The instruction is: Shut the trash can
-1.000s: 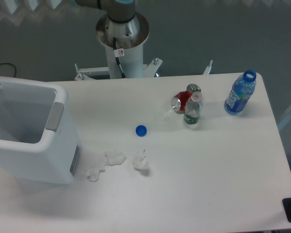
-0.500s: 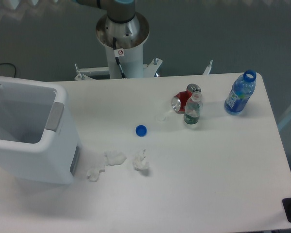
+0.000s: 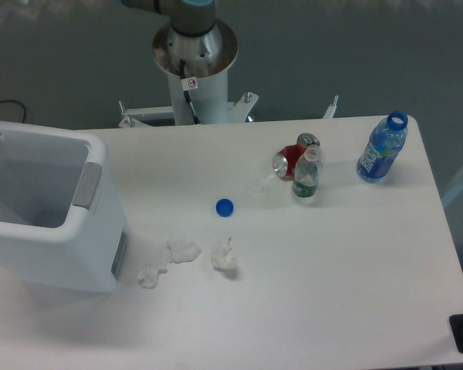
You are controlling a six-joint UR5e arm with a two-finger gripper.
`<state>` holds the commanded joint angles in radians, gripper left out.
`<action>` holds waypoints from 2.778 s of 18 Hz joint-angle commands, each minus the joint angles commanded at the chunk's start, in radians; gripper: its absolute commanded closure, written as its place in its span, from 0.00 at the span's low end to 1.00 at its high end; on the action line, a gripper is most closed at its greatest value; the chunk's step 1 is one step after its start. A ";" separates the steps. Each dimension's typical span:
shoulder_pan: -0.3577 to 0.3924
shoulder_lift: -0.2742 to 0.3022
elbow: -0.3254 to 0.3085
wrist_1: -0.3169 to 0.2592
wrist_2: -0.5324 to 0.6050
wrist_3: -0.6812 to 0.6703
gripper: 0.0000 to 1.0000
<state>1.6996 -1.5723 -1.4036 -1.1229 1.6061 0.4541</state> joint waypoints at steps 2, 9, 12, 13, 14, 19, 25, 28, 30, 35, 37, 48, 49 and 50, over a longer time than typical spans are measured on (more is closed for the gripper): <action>0.008 -0.008 0.000 0.000 0.002 0.000 1.00; 0.063 -0.015 -0.002 0.002 0.002 -0.002 1.00; 0.095 -0.012 -0.002 0.002 0.002 -0.002 1.00; 0.104 -0.012 -0.002 0.002 0.000 -0.002 1.00; 0.109 -0.012 -0.002 0.002 0.002 -0.002 1.00; 0.144 -0.026 -0.008 0.002 0.002 0.000 1.00; 0.167 -0.040 -0.023 -0.002 0.000 0.008 1.00; 0.176 -0.041 -0.037 0.000 -0.002 0.009 1.00; 0.198 -0.041 -0.049 0.000 -0.006 0.012 1.00; 0.227 -0.058 -0.052 0.000 -0.011 0.014 1.00; 0.232 -0.064 -0.052 0.002 -0.011 0.014 1.00; 0.270 -0.098 -0.074 0.006 -0.012 0.026 1.00; 0.273 -0.098 -0.080 0.006 -0.012 0.029 1.00; 0.273 -0.098 -0.084 0.008 -0.012 0.032 1.00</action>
<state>1.9727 -1.6705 -1.4879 -1.1152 1.5938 0.4862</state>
